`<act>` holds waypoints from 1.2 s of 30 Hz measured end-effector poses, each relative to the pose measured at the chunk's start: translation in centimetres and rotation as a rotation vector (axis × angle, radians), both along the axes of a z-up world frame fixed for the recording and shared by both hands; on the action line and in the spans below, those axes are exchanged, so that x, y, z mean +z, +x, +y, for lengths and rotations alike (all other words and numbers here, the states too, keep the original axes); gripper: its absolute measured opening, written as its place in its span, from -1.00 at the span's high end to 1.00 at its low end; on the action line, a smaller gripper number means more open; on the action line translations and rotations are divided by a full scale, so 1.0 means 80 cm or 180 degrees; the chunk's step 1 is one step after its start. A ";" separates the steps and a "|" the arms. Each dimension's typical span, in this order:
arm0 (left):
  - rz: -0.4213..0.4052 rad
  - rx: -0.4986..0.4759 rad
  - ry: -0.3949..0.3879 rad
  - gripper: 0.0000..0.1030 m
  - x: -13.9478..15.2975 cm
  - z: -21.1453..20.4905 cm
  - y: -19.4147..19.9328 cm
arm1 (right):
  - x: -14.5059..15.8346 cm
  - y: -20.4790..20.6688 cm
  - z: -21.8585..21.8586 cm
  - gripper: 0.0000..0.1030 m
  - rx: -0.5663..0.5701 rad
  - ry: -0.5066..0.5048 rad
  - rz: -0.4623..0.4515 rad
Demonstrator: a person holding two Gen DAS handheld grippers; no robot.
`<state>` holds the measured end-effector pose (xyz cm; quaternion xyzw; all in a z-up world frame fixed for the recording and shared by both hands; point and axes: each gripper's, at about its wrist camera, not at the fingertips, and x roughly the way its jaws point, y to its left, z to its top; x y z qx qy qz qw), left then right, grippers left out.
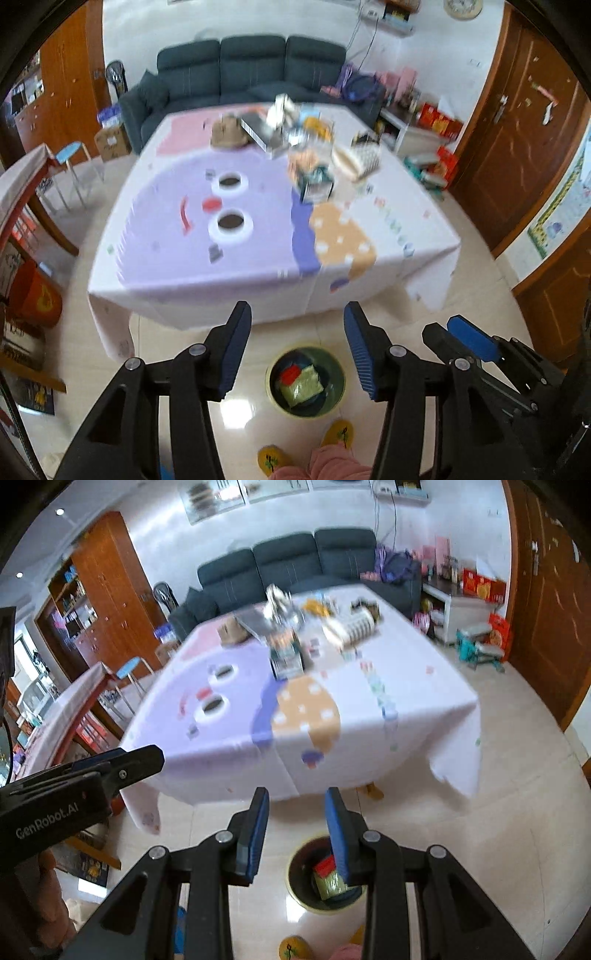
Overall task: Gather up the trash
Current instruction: 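Move both tools back toward the milk carton and checkered cup, then grasp the brown-green milk carton with the left tool while the right tool grasps the checkered cup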
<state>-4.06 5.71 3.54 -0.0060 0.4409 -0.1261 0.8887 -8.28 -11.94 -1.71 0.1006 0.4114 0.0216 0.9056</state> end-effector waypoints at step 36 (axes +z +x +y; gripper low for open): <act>0.0576 0.0572 -0.0016 -0.16 -0.008 -0.113 0.320 | 0.037 0.340 -0.125 -0.15 0.0772 -0.0104 0.0216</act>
